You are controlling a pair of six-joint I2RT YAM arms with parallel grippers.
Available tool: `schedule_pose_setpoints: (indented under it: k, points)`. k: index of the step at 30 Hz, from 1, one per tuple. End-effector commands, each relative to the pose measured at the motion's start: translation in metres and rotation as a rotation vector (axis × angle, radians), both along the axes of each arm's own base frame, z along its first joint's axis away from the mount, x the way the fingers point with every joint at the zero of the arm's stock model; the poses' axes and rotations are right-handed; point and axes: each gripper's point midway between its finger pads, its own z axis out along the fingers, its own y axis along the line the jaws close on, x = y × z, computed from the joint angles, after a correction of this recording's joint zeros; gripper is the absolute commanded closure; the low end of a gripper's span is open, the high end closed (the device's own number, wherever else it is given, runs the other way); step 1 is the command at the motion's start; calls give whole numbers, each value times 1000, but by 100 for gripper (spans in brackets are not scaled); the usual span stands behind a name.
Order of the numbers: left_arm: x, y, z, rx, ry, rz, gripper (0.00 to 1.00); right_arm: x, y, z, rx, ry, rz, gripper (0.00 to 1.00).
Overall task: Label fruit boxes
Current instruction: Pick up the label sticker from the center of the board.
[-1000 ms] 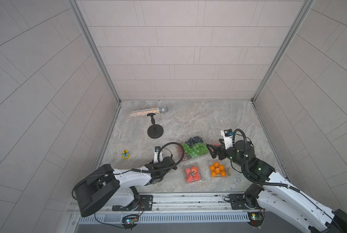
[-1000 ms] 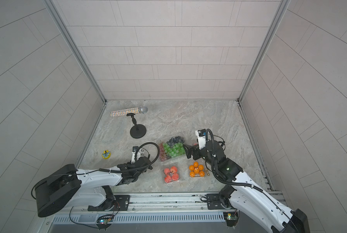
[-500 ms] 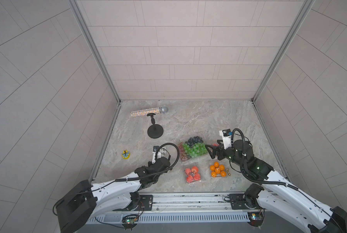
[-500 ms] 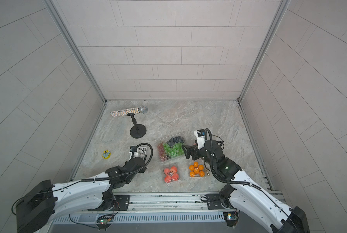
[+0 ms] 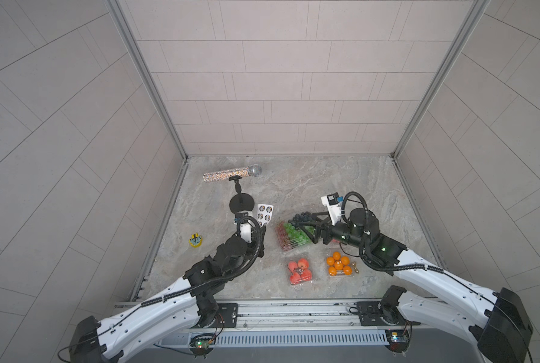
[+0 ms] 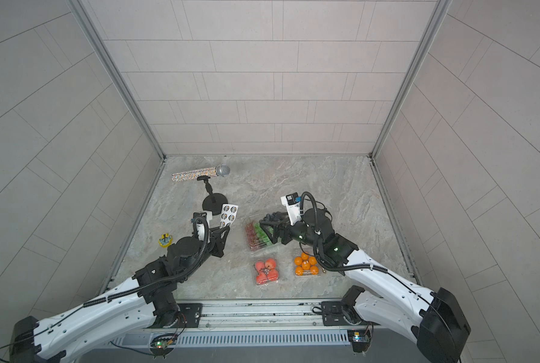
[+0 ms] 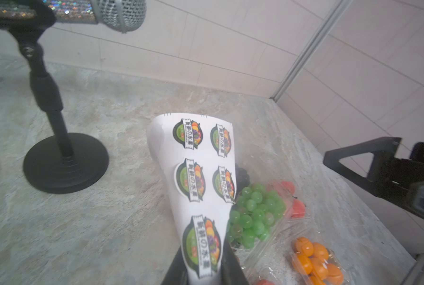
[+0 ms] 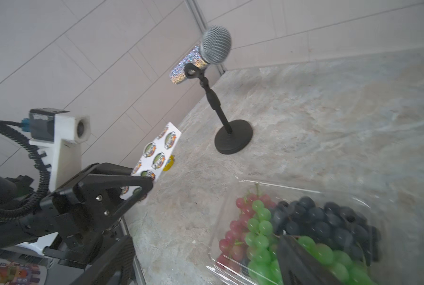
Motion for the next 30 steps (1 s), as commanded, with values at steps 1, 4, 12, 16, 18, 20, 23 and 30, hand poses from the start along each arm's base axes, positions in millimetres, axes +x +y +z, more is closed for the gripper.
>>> schedule_pose_setpoints:
  k: [1,4,12,16,18,20,23,30]
  points:
    - [-3,-19,28,-29,-114,-104,78,-2,10,45,77,-115,23,6]
    - [-2,-26,36,-52,-160,-129,78,2,18,55,104,-114,35,10]
    - [-8,-37,49,-125,-255,-195,77,16,39,51,127,-63,53,20]
    - [-8,-43,44,-133,-253,-215,77,13,56,59,196,-72,135,24]
    - [-10,-45,43,-129,-252,-232,77,10,60,64,216,-89,152,32]
    - [-13,-48,43,-129,-258,-258,76,9,63,66,209,-96,149,39]
    - [-15,-45,43,-135,-265,-254,76,12,61,63,208,-86,129,50]
    - [-15,-46,40,-140,-260,-257,76,15,62,61,217,-85,121,68]
